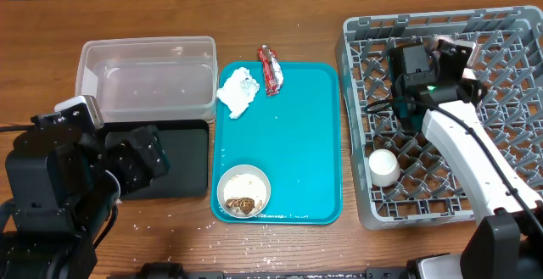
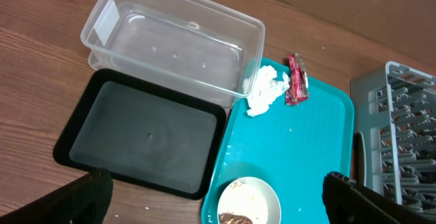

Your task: Sort waste into correct bins and load items into the dishwasher

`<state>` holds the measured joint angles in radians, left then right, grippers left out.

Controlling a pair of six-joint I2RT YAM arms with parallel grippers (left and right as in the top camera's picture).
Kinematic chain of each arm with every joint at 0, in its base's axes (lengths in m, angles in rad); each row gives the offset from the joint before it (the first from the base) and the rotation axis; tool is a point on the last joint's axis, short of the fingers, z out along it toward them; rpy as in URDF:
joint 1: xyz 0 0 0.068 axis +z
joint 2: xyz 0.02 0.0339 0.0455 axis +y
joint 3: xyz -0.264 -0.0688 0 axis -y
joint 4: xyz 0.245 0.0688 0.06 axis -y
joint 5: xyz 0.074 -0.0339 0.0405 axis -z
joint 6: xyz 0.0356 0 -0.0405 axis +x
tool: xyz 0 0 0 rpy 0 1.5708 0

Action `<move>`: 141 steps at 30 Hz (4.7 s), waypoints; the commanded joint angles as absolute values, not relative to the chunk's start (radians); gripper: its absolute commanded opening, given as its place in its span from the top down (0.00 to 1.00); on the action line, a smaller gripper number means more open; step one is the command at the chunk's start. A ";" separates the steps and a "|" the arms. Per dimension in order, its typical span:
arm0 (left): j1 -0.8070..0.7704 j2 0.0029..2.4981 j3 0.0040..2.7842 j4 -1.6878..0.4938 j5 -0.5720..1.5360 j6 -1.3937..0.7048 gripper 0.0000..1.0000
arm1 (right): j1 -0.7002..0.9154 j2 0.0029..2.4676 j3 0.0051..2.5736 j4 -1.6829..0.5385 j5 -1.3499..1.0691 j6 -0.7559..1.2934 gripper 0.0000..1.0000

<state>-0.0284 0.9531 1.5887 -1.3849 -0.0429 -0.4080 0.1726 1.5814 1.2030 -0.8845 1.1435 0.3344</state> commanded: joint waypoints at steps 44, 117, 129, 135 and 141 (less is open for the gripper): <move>-0.033 0.955 1.588 -1.388 -0.062 -0.381 0.00 | 0.797 1.579 1.295 -0.964 -0.154 0.488 0.52; -0.033 0.955 1.588 -1.388 -0.062 -0.381 0.00 | 0.281 0.672 1.085 -0.856 0.110 0.122 0.00; -0.033 0.955 1.588 -1.388 -0.062 -0.381 0.00 | 0.029 0.139 0.331 -0.393 -0.167 0.072 0.00; -0.033 0.955 1.588 -1.388 -0.062 -0.381 0.00 | 0.011 0.003 0.048 -0.165 -0.185 0.082 0.00; -0.033 0.955 1.588 -1.388 -0.062 -0.381 0.00 | 0.011 0.003 0.007 -0.057 -0.178 0.081 0.00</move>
